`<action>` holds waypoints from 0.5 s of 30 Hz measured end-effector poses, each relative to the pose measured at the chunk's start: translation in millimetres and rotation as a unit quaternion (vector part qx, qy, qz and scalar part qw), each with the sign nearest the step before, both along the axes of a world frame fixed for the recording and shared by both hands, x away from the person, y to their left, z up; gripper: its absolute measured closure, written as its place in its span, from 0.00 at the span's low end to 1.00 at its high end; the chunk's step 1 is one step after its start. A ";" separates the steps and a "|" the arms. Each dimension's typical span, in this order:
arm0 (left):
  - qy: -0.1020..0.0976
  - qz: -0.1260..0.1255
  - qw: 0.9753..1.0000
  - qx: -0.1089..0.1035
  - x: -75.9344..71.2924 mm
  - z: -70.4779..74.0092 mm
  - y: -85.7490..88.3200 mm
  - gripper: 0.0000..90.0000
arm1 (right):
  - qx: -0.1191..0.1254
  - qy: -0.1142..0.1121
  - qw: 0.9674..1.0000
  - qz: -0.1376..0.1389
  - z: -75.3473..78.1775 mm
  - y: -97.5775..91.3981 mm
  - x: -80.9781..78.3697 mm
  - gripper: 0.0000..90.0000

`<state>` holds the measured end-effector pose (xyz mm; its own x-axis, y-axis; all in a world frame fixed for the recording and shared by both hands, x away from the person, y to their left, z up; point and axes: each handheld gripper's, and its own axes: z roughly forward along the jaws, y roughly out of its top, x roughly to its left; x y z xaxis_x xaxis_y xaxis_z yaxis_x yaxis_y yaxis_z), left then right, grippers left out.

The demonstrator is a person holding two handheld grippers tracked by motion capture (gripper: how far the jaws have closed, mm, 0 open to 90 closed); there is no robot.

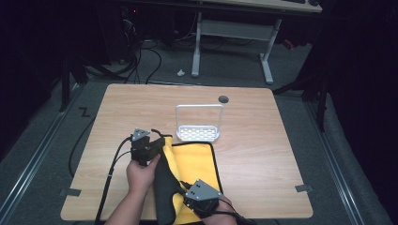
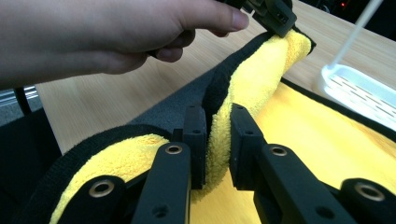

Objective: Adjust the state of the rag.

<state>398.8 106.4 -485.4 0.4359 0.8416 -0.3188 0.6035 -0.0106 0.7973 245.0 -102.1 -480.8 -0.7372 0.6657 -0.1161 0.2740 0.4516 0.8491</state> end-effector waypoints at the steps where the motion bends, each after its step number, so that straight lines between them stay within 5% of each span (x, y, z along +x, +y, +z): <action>1: 0.000 -0.003 1.000 0.001 0.4 0.9 -4.0 0.94 | -0.002 0.000 1.000 -0.002 -0.2 -2.9 -0.8 0.89; 15: -0.002 -0.037 0.999 0.029 -0.6 -0.7 -59.7 0.94 | -0.018 0.021 0.999 -0.035 -11.2 -49.6 -12.8 0.87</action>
<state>398.3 46.7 -486.1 0.4988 0.8240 -0.2688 0.5967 -0.1015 0.7960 232.2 -151.7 -492.1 -0.6943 0.7112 -0.1104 0.3403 0.4596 0.8203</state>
